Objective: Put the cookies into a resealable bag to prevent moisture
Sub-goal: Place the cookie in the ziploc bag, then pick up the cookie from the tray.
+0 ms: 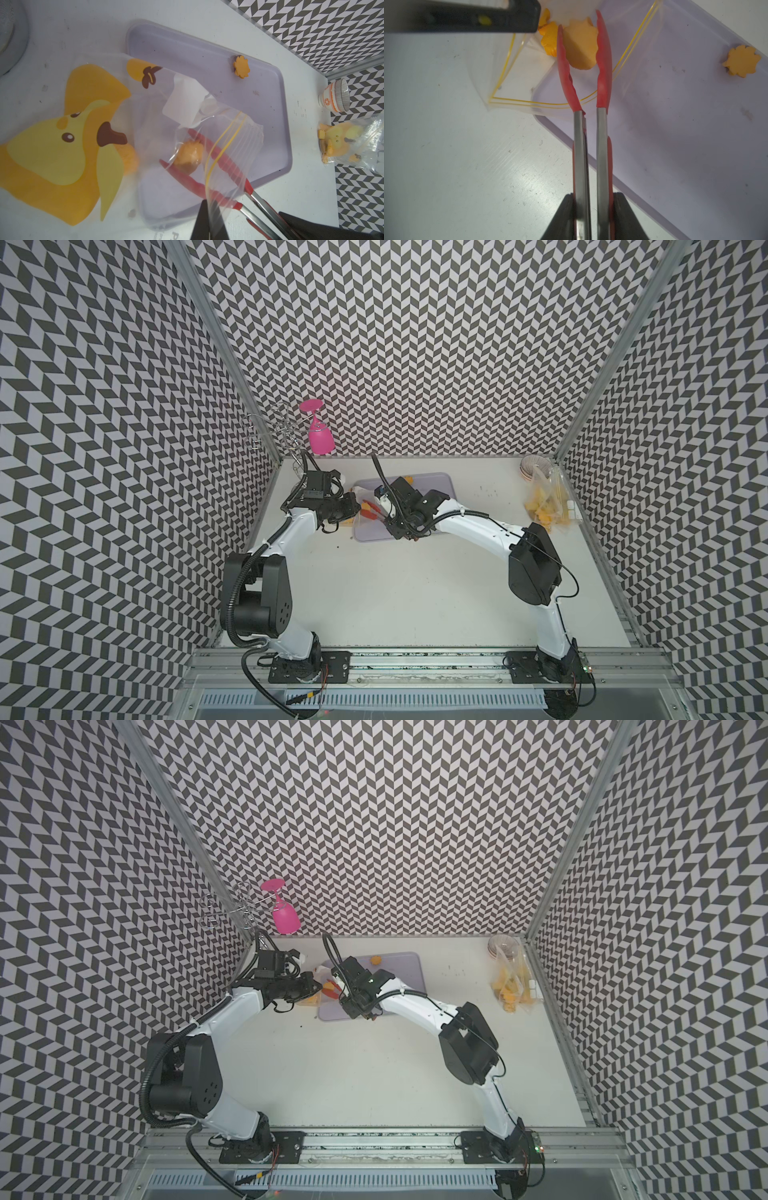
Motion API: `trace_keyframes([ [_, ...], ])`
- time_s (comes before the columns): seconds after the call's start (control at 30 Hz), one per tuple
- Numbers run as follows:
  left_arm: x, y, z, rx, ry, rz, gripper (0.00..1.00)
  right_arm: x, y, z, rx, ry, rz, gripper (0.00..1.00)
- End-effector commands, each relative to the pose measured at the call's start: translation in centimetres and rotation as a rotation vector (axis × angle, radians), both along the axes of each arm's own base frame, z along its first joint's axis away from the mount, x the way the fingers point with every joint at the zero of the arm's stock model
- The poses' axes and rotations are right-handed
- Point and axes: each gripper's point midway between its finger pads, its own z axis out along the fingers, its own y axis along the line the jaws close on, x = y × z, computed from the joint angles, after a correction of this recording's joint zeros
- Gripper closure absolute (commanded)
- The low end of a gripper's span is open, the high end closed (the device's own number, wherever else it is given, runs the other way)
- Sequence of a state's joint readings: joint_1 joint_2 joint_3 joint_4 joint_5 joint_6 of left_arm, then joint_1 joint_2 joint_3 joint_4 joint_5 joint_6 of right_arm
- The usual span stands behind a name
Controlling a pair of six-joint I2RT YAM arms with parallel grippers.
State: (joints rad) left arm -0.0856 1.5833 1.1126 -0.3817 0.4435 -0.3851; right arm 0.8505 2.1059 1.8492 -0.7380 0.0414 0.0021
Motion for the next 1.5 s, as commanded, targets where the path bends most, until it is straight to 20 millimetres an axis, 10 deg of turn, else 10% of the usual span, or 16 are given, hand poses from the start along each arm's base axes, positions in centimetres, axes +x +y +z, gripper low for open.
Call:
trace_keyframes([
  [0.0,0.2,-0.5,0.8,-0.004,-0.036,-0.026,1.0,0.5,1.1,2.2,0.046,-0.043,0.003,0.62],
  [0.17,0.2,-0.4,0.7,0.0,-0.035,-0.024,1.0,0.7,1.1,2.6,0.056,-0.047,-0.009,0.48],
  [0.57,0.2,-0.1,0.8,0.014,-0.038,-0.008,1.0,-0.4,0.2,6.7,0.143,-0.086,-0.021,0.55],
  [0.87,0.4,2.2,1.4,0.05,-0.056,0.077,1.0,-2.6,-5.3,11.1,0.331,-0.21,-0.161,0.57],
  [1.47,0.6,3.4,2.2,0.025,-0.076,0.118,1.0,5.1,-11.0,0.5,0.193,0.02,-0.406,0.56],
])
